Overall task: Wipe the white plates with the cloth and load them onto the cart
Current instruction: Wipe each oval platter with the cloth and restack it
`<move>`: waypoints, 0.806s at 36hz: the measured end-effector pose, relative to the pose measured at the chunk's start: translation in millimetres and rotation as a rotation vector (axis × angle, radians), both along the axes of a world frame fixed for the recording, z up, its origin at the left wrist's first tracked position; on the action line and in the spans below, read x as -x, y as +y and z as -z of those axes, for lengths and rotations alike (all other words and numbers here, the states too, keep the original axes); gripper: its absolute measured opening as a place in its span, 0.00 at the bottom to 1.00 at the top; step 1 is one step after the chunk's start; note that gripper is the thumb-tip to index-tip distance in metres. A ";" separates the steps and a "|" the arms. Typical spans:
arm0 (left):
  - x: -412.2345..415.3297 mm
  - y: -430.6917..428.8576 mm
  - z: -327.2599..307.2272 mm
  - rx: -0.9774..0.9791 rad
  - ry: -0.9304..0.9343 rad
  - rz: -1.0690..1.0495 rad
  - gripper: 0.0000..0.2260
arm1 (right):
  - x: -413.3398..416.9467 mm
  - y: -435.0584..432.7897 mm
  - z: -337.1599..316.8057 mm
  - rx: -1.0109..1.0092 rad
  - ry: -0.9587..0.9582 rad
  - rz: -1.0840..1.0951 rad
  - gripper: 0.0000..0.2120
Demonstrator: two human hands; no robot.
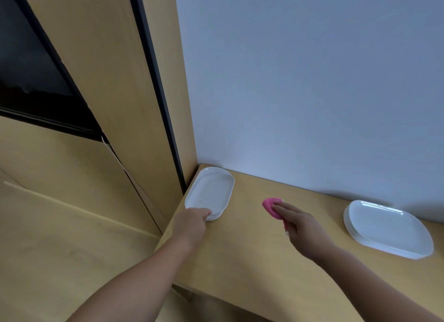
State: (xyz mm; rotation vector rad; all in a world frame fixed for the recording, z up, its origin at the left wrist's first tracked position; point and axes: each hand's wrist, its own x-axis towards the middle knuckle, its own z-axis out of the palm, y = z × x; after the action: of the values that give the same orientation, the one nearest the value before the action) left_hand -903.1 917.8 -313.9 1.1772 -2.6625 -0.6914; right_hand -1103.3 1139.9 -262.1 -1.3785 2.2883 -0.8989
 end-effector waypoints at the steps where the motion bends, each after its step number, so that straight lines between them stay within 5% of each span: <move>1: 0.2 -1.3 0.3 0.004 -0.018 0.020 0.15 | -1.1 -0.3 1.2 -0.002 -0.002 0.001 0.26; 9: 5.4 -4.3 -3.8 -0.065 -0.122 0.052 0.09 | -5.2 2.1 5.4 -0.014 0.014 0.017 0.25; 17: 13.5 -7.8 16.7 -0.381 0.038 -0.182 0.18 | 0.5 9.3 6.2 -0.011 0.028 0.049 0.25; 29: 39.4 -2.3 12.5 0.028 -0.170 0.091 0.07 | 20.0 30.2 3.3 -0.015 0.046 0.088 0.25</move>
State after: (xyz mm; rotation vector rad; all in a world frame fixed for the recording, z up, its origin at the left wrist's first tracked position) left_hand -942.5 915.5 -326.4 1.1625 -2.8720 -0.5901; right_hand -1123.3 1170.1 -265.3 -1.3147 2.4016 -0.8828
